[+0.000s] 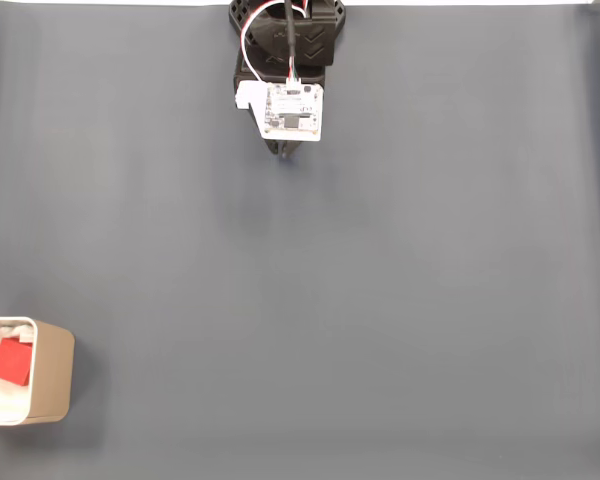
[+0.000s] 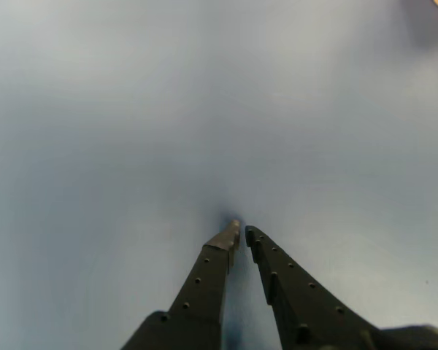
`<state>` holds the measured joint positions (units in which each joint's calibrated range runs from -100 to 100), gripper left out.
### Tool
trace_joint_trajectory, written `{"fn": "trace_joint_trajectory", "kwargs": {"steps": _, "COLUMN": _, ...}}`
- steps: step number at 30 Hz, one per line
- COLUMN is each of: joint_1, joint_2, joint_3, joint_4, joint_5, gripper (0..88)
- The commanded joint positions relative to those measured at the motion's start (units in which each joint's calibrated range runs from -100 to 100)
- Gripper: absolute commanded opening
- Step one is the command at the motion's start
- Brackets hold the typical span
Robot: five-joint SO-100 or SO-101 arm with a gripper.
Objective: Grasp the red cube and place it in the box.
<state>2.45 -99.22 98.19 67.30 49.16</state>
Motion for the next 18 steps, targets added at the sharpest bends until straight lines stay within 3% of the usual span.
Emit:
{"fn": "trace_joint_trajectory", "kwargs": {"steps": 1, "joint_1": -0.6, "joint_2": -0.4, "joint_3": 1.5, "joint_4": 2.4, "joint_5": -0.3, "gripper": 0.0}}
{"fn": "trace_joint_trajectory", "kwargs": {"steps": 18, "joint_1": -1.1, "joint_2": -0.6, "joint_3": 1.6, "joint_4": 8.4, "joint_5": -1.2, "gripper": 0.6}}
